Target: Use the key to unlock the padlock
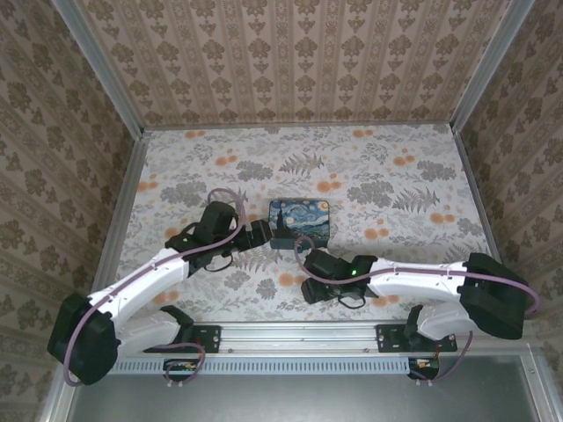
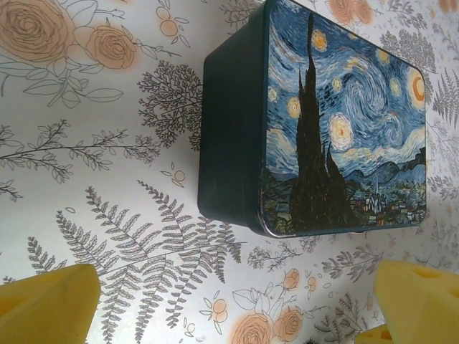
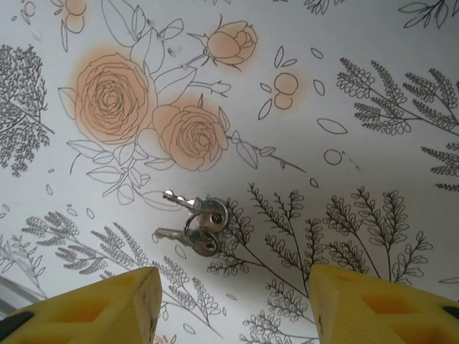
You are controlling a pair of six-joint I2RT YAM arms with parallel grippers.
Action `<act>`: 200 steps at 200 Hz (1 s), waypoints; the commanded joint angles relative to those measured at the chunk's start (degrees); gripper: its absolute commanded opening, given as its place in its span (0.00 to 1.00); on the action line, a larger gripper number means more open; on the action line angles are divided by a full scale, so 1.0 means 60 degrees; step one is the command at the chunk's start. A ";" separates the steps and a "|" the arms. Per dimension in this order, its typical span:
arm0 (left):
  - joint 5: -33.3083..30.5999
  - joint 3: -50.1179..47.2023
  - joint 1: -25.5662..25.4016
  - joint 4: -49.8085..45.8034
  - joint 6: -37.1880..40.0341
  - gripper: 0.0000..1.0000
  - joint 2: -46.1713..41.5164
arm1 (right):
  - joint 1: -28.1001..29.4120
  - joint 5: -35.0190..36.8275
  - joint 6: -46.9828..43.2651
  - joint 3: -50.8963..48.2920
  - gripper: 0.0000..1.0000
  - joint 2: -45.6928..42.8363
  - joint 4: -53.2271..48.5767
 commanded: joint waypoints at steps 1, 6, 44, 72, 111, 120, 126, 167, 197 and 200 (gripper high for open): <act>0.0042 0.0265 -0.0107 0.0093 -0.0168 1.00 0.0104 | 0.0059 0.0409 -0.0199 0.0312 0.58 0.0276 -0.0101; 0.0032 0.0256 -0.0119 0.0134 -0.0176 1.00 0.0126 | 0.0060 0.0389 -0.0210 0.0363 0.57 0.0310 -0.0083; 0.0015 0.0235 -0.0191 0.0249 -0.0227 1.00 0.0222 | 0.0166 0.0273 -0.0251 0.0605 0.56 0.0883 0.0064; -0.0005 0.0219 -0.0206 0.0325 -0.0249 1.00 0.0265 | 0.0268 0.0291 -0.0268 0.0849 0.55 0.1330 0.0130; -0.0007 0.0195 -0.0210 0.0353 -0.0211 1.00 0.0308 | 0.0418 0.0632 -0.0294 0.1006 0.52 0.1859 -0.0004; -0.0009 0.0220 -0.0210 0.0342 -0.0184 1.00 0.0324 | 0.0451 0.0664 -0.0282 0.1016 0.51 0.1950 -0.0003; -0.0004 0.0215 -0.0210 0.0338 -0.0165 1.00 0.0335 | 0.0468 0.0679 -0.0280 0.1018 0.51 0.2009 0.0006; 0.0019 0.0202 -0.0210 0.0452 -0.0132 1.00 0.0498 | 0.0593 0.0836 -0.0251 0.1259 0.48 0.2433 -0.0086; 0.0032 0.0227 -0.0210 0.0517 -0.0118 1.00 0.0600 | 0.0717 0.0986 -0.0139 0.1467 0.44 0.2733 -0.0241; 0.0041 0.0234 -0.0210 0.0515 -0.0118 1.00 0.0602 | 0.0730 0.0987 -0.0110 0.1474 0.43 0.2757 -0.0236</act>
